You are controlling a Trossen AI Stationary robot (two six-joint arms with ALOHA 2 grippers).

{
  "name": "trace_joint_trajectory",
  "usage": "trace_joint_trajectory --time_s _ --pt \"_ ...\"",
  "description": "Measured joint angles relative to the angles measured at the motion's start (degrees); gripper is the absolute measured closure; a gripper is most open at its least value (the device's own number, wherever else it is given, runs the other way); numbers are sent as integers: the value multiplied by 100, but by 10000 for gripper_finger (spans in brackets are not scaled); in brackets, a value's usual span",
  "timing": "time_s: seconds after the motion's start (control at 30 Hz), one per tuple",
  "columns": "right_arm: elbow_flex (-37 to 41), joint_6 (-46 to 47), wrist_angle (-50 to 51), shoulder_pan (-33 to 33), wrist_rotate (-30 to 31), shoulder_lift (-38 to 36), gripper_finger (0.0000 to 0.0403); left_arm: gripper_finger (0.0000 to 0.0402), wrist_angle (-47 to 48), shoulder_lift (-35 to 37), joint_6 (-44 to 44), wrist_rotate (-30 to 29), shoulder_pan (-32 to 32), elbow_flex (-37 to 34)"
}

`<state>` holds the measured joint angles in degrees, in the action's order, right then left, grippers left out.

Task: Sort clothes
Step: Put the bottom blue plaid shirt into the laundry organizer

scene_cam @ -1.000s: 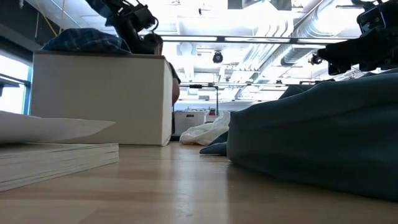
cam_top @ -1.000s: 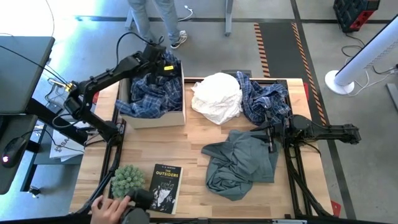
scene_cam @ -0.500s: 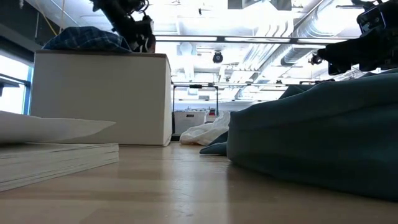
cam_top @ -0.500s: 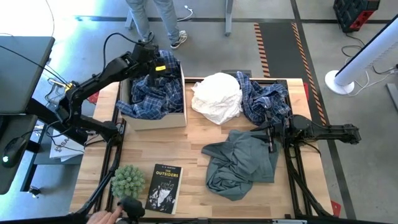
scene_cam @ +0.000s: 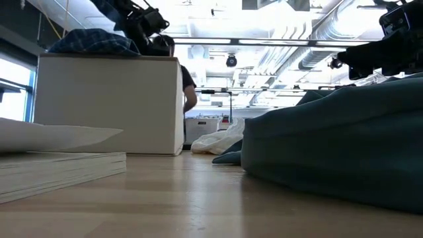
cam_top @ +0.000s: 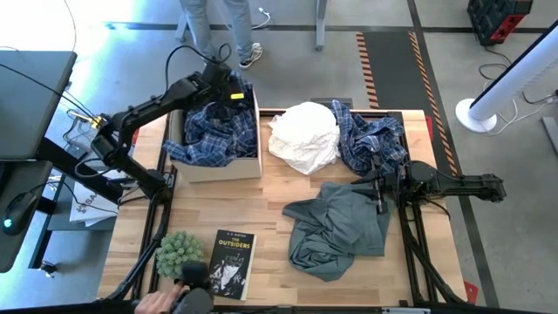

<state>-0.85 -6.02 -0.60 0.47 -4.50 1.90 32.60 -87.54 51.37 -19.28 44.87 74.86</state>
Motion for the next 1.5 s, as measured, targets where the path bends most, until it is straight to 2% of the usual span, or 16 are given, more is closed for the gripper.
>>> trace_joint_trajectory --time_s 0.13,0.3,0.5,0.63,0.83,1.0,1.2,1.5 --pt "-1 0 0 2 0 -1 304 384 -202 205 137 19 -158 -38" --pt "1 0 0 2 0 0 304 394 -531 977 334 -188 -372 -44" --pt "-1 0 0 1 1 0 304 383 -603 1592 333 -87 -438 -10" --pt "0 0 0 1 -1 0 304 387 39 1512 677 252 -251 -3" --pt "1 0 0 0 0 -1 304 391 404 918 1370 432 -80 -18" --pt "-1 0 0 1 0 0 304 362 457 368 1420 541 -85 -23" --pt "0 0 0 2 0 -1 304 321 748 252 1463 325 -153 -12" --pt "-1 0 0 2 1 -1 304 313 611 653 874 -519 -160 -12"
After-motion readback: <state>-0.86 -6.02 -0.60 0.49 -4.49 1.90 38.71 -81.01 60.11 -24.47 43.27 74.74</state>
